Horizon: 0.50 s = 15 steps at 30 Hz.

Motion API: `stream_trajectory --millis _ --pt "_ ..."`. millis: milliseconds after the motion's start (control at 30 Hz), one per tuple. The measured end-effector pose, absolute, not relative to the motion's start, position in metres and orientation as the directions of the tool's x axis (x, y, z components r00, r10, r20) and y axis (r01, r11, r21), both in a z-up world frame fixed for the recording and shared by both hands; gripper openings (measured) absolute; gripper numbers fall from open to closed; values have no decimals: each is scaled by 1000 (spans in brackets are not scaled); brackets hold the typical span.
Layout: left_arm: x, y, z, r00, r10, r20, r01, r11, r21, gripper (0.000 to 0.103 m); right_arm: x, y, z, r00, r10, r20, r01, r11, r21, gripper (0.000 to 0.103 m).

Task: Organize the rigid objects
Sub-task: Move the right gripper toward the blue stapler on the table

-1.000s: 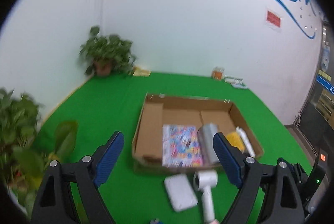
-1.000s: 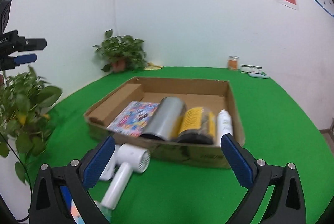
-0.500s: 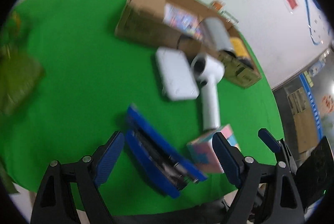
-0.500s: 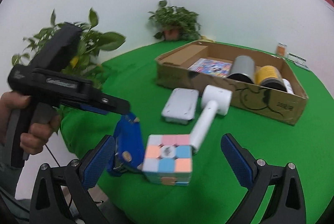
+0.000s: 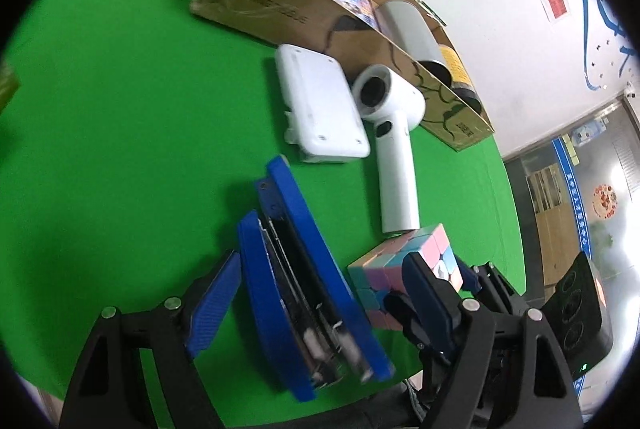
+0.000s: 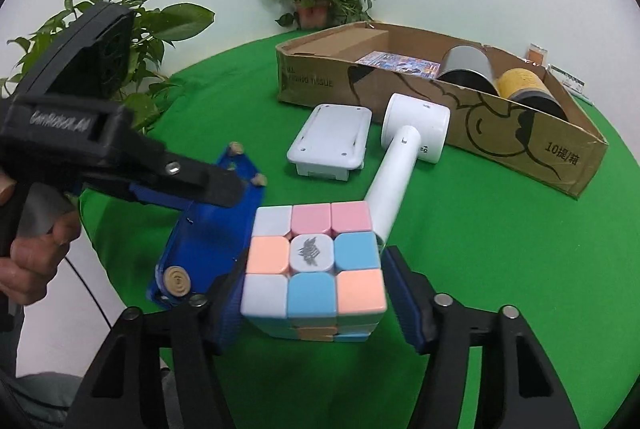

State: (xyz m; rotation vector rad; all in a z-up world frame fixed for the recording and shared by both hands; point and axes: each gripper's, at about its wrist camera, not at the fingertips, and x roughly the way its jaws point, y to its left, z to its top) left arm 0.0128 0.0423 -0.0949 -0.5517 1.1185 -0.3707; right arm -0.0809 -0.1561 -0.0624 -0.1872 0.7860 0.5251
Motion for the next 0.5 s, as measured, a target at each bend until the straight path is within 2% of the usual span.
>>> stream_trajectory --millis 167,400,467,500 --pt "20 17 -93 361 -579 -731 83 801 -593 81 -80 -185 -59 593 356 -722 -509 861 7 55" --pt "32 6 -94 329 -612 -719 123 783 -610 79 -46 -253 -54 631 177 -756 -330 942 -54 56" --pt "31 9 -90 331 -623 -709 132 774 -619 79 -40 -259 -51 637 181 -750 -315 948 -38 65" --pt "29 12 -88 333 -629 -702 138 769 -624 79 -40 -259 -48 645 187 -741 -310 950 -30 83"
